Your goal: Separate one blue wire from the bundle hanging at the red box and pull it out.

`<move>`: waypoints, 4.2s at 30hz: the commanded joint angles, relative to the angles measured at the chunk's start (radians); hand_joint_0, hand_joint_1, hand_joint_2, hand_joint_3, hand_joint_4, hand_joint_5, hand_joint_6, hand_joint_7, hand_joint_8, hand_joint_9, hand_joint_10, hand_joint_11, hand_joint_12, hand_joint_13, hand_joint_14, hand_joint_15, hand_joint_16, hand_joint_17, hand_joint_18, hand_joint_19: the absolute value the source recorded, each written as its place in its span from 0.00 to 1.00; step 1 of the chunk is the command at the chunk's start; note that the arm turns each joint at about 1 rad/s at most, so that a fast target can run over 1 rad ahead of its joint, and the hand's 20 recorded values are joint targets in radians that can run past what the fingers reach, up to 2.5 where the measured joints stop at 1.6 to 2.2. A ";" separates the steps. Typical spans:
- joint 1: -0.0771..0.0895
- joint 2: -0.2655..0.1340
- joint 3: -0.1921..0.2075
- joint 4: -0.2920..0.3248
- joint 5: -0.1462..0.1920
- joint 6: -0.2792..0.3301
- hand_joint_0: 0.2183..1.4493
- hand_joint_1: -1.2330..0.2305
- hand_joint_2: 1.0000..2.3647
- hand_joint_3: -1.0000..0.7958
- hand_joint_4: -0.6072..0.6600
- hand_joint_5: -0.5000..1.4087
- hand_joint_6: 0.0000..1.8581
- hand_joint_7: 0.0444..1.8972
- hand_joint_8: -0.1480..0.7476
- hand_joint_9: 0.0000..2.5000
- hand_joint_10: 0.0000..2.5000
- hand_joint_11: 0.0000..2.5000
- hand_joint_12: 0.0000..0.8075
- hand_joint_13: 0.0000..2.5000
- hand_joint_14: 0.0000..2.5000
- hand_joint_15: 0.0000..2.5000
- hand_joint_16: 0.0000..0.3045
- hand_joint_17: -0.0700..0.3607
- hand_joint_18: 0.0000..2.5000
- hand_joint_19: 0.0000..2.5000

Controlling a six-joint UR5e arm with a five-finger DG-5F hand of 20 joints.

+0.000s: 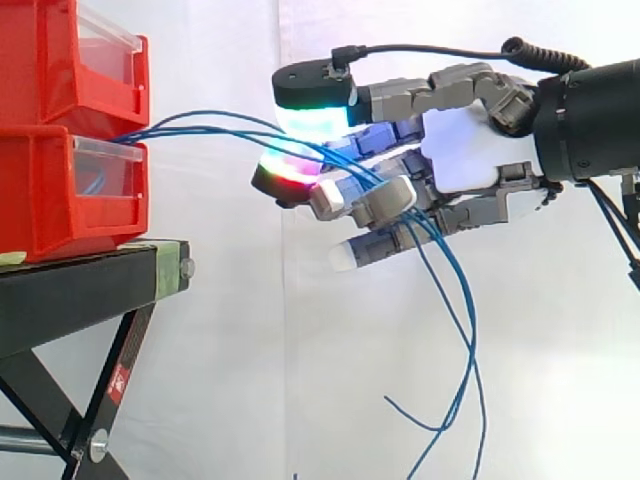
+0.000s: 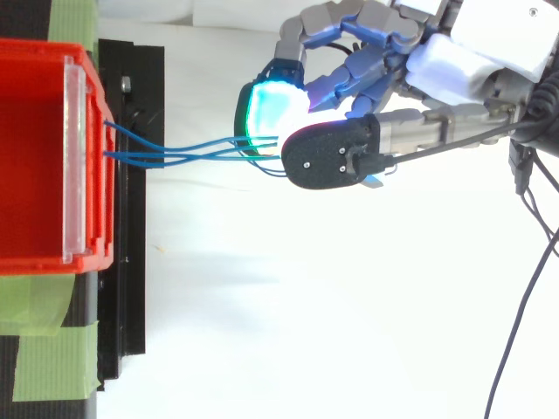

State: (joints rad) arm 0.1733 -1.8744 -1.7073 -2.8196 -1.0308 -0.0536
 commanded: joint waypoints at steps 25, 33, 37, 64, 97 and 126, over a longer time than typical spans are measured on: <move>0.003 0.000 0.000 0.003 -0.002 0.001 0.32 0.22 0.01 0.38 0.66 0.13 0.44 0.55 0.52 0.27 0.01 0.56 0.41 0.51 0.04 0.64 0.17 0.44 0.21 0.26; 0.005 0.000 0.000 0.003 0.000 0.003 0.33 0.24 0.01 0.39 0.66 0.13 0.44 0.54 0.53 0.29 0.01 0.56 0.41 0.52 0.05 0.63 0.17 0.44 0.21 0.26; 0.006 0.000 0.000 0.003 0.000 0.006 0.34 0.25 0.01 0.40 0.66 0.13 0.44 0.54 0.53 0.29 0.01 0.56 0.40 0.52 0.05 0.63 0.17 0.43 0.22 0.26; 0.008 0.000 0.000 0.002 -0.002 0.029 0.35 0.16 0.01 0.38 0.67 0.12 0.43 0.58 0.51 0.22 0.01 0.54 0.41 0.48 0.01 0.65 0.18 0.45 0.21 0.24; 0.011 0.000 0.000 0.020 0.000 0.021 0.33 0.32 0.01 0.38 0.66 0.15 0.44 0.55 0.55 0.34 0.01 0.54 0.40 0.54 0.05 0.62 0.16 0.42 0.25 0.27; 0.015 0.001 0.000 0.020 0.002 0.020 0.32 0.35 0.01 0.64 0.50 0.19 0.47 0.66 0.61 0.45 0.00 0.56 0.51 0.59 0.12 0.57 0.19 0.47 0.33 0.26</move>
State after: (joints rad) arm 0.1882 -1.8744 -1.7073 -2.7994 -1.0293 -0.0337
